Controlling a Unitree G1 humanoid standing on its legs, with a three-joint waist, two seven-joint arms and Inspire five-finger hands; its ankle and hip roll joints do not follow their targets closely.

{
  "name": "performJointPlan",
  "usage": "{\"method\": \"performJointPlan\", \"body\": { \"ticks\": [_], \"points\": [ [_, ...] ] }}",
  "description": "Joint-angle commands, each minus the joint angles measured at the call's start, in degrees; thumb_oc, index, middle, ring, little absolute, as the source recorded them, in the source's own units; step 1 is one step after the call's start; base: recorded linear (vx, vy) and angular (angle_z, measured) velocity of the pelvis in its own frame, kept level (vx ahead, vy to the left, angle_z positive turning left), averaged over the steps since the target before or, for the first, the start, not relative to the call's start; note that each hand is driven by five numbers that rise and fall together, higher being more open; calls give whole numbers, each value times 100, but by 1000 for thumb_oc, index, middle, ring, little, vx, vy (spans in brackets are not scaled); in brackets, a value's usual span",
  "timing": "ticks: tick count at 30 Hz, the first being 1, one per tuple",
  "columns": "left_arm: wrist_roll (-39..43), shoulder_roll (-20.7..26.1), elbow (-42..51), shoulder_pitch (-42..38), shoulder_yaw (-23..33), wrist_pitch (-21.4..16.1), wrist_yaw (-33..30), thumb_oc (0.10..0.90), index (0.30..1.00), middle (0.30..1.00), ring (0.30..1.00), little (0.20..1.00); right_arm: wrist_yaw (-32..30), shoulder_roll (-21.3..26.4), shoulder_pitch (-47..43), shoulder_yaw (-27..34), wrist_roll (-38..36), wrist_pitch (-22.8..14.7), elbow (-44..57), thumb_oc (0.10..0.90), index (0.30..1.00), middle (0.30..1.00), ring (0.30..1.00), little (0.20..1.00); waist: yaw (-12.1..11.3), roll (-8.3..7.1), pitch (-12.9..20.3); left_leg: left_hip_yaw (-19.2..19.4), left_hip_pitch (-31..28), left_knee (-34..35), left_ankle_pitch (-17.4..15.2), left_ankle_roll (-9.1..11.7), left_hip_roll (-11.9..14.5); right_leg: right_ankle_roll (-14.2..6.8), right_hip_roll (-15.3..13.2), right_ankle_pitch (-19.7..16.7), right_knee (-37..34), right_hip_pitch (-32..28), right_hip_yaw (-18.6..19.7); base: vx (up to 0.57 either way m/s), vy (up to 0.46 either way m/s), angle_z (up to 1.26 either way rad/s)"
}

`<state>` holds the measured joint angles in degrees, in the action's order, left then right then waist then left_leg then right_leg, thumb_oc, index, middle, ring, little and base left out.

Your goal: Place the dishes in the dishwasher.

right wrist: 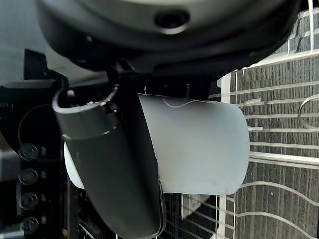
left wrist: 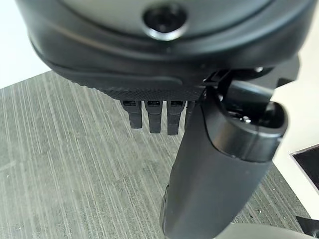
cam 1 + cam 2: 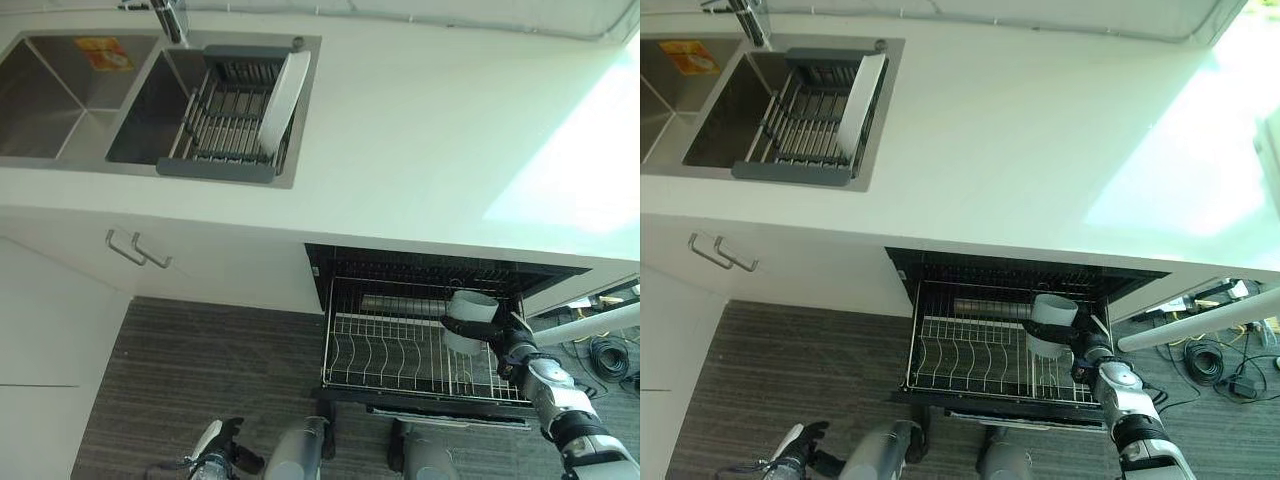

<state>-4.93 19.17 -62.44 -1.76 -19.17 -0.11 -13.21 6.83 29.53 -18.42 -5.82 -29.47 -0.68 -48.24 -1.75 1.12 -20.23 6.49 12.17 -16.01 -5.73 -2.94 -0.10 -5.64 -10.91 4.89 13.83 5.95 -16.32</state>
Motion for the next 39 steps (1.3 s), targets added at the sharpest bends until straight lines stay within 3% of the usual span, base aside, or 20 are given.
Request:
{"method": "performJointPlan", "body": {
  "ticks": [1, 3, 8, 18, 32, 33, 34, 39],
  "points": [
    [-100, 145, 12, 88, -217, -13, -213, 800, 900, 900, 900, 900, -282, 326, -375, 63, -257, -470, 37, 400, 300, 300, 300, 300, 1, 72, 334, 85, -235, -118, -630, 500, 497, -66, 17, 551, 336, 401, 249, -41, 6, 3],
    [-77, 135, 7, 70, -231, -43, -215, 800, 900, 900, 900, 900, -331, 318, -419, 65, -208, -513, -29, 400, 300, 300, 300, 300, 11, 106, 291, 78, -206, -118, -619, 509, 492, -53, 11, 549, 336, 428, 251, -17, 4, 2],
    [-224, 108, 69, 49, -363, -132, -380, 800, 900, 900, 900, 900, -1336, 347, -597, 51, 262, -1013, -148, 400, 300, 300, 300, 300, 68, 233, 171, 66, -105, -118, -586, 549, 451, -48, -7, 526, 336, 573, 323, -37, 16, 1],
    [-14, 52, 101, 15, -507, -154, -450, 800, 900, 900, 900, 900, -2697, 523, -644, 133, 834, -1556, -206, 400, 300, 300, 300, 300, 185, 411, 48, 150, -19, -118, -569, 552, 422, -56, -17, 498, 336, 729, 439, -3, 7, 0],
    [38, 73, 206, -24, -562, -110, -430, 800, 900, 900, 900, 900, -2820, 504, -430, 7, 913, -1211, -534, 406, 309, 309, 309, 309, 243, 470, -54, 193, -18, -118, -596, 518, 363, -57, -14, 484, 336, 777, 504, 3, -2, -1],
    [39, 72, 221, -28, -560, -97, -429, 800, 900, 900, 900, 900, -2863, 492, -415, 2, 911, -1217, -545, 573, 559, 559, 559, 559, 247, 476, -60, 194, -12, -118, -596, 516, 361, -57, -12, 483, 336, 783, 508, 0, 0, 0],
    [38, 68, 231, -30, -556, -83, -424, 800, 900, 900, 900, 900, -2896, 479, -398, 4, 922, -1218, -550, 800, 900, 900, 900, 900, 250, 479, -64, 195, -12, -118, -598, 513, 358, -57, -11, 483, 336, 784, 511, 0, 0, 0],
    [52, 63, 246, -33, -562, -84, -425, 800, 900, 900, 900, 900, -3066, 437, -367, -5, 957, -1220, -600, 800, 900, 900, 900, 900, 260, 495, -86, 185, 7, -118, -599, 507, 341, -57, 0, 479, 336, 800, 531, 0, 0, 0]
  ]
}}
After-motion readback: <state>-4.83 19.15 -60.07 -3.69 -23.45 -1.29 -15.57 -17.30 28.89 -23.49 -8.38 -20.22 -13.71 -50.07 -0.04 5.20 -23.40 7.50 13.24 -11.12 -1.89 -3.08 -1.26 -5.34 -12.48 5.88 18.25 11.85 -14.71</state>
